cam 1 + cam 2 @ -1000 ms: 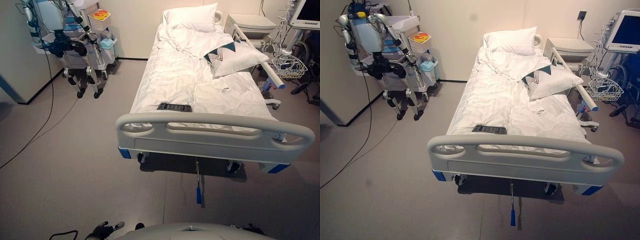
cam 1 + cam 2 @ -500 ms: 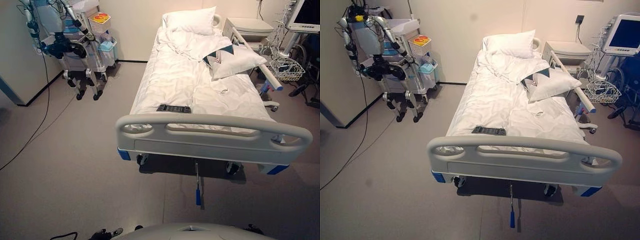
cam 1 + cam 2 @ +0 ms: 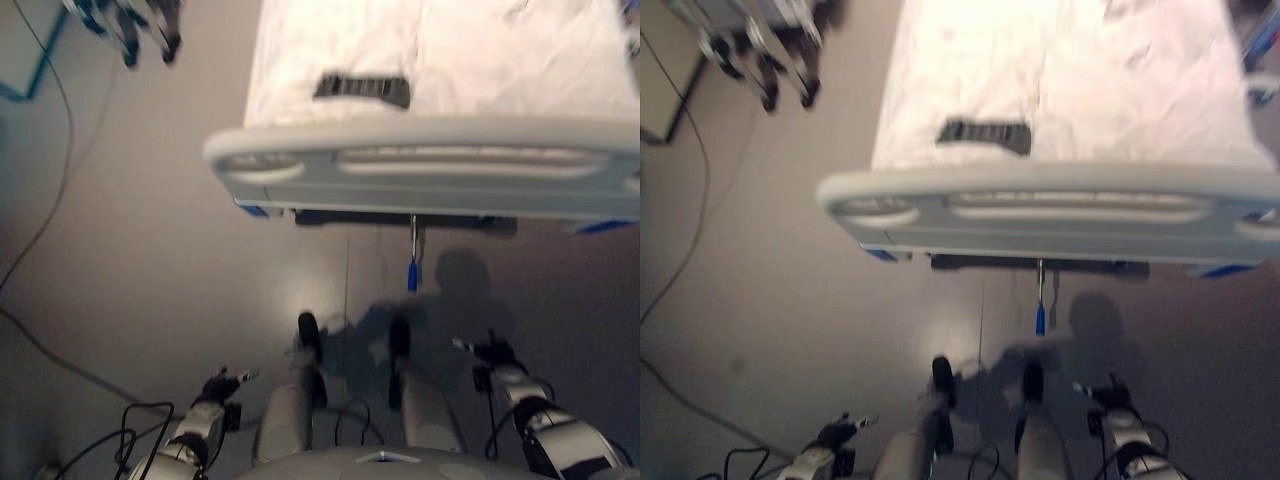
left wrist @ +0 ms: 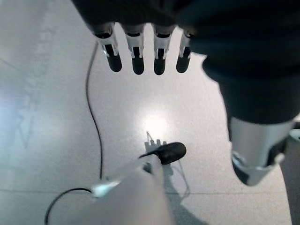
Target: Raise the hospital bed
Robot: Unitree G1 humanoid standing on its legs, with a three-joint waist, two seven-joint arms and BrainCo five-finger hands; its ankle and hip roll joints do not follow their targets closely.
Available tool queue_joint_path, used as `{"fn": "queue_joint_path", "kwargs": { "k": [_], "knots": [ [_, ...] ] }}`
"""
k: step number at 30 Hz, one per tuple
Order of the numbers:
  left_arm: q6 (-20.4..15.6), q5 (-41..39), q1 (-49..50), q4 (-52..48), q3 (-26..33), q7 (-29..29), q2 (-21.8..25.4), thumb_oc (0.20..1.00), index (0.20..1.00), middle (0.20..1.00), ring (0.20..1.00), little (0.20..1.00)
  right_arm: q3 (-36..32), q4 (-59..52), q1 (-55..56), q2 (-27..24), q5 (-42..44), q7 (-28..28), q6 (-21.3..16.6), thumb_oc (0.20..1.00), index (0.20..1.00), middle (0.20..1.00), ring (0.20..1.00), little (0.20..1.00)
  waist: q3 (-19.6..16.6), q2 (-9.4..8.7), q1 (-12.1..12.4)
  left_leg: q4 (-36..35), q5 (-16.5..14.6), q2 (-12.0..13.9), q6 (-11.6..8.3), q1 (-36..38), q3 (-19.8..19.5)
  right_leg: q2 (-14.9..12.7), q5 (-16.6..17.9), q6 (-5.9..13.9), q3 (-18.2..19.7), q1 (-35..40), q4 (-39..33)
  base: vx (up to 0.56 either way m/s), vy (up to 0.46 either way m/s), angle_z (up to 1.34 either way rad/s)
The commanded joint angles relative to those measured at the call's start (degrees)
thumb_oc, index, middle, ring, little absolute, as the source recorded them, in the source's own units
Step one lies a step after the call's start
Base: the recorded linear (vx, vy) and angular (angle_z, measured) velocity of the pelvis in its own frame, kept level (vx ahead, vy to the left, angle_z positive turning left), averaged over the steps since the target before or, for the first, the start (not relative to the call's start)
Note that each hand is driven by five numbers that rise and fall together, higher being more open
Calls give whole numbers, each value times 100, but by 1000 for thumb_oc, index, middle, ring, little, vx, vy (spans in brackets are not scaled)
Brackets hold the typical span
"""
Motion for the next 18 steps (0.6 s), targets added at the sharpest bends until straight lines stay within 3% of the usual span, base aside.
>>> {"fn": "queue_joint_path", "kwargs": {
  "k": [1,3,4,5,7,13,18],
  "knots": [
    [-261,-684,-153,-167,31,365,-8,1000,1000,1000,1000,1000,215,-383,-37,-53,256,-357,-164,1000,1000,1000,1000,1000,27,-306,-19,694,-566,-227,-151,-336,-305,-192,674,256,-39,-366,-534,-140,-67,8],
    [-557,-1406,-182,-1278,-19,515,-56,1000,1000,1000,1000,1000,352,-731,-395,-41,415,-581,-196,1000,1000,1000,1000,1000,254,-238,42,1102,-585,-237,-144,-1111,-424,-228,624,231,-28,-1154,-110,-92,-57,15],
    [-555,-1405,-179,-1282,-19,517,-56,1000,1000,1000,1000,1000,352,-731,-394,-41,415,-581,-196,1000,1000,1000,1000,1000,238,-237,41,1114,-590,-237,-144,-1134,-426,-230,620,231,-28,-1175,-100,-15,-53,18],
    [-627,-1491,-135,-1909,-123,607,-37,1000,1000,1000,1000,1000,395,-867,-515,-32,464,-677,-222,1000,1000,1000,1000,1000,341,-183,54,1378,-793,-202,-176,-1453,-480,-253,418,260,2,-1461,186,39,-25,16],
    [-837,-1734,-46,-2671,-74,731,-39,1000,1000,1000,1000,1000,406,-922,-730,-96,571,-751,-270,1000,1000,1000,1000,1000,431,-135,87,1600,-861,-187,-167,-1805,-469,-313,373,261,13,-1856,466,11,-9,21],
    [-1175,-2148,200,-3903,260,1042,-65,1000,1000,1000,1000,1000,388,-1136,-1164,-68,841,-942,-381,1000,1000,1000,1000,1000,532,-88,200,1770,-949,-182,-152,-2304,-467,-352,329,254,54,-2391,701,2,21,5],
    [-1232,-2134,270,-4562,423,1186,-17,1000,1000,1000,1000,1000,381,-1279,-1489,-110,1089,-935,-430,1000,1000,1000,1000,1000,536,-88,284,1596,-917,-224,-163,-2529,-447,-379,350,285,32,-2595,545,6,0,0]
  ]
}}
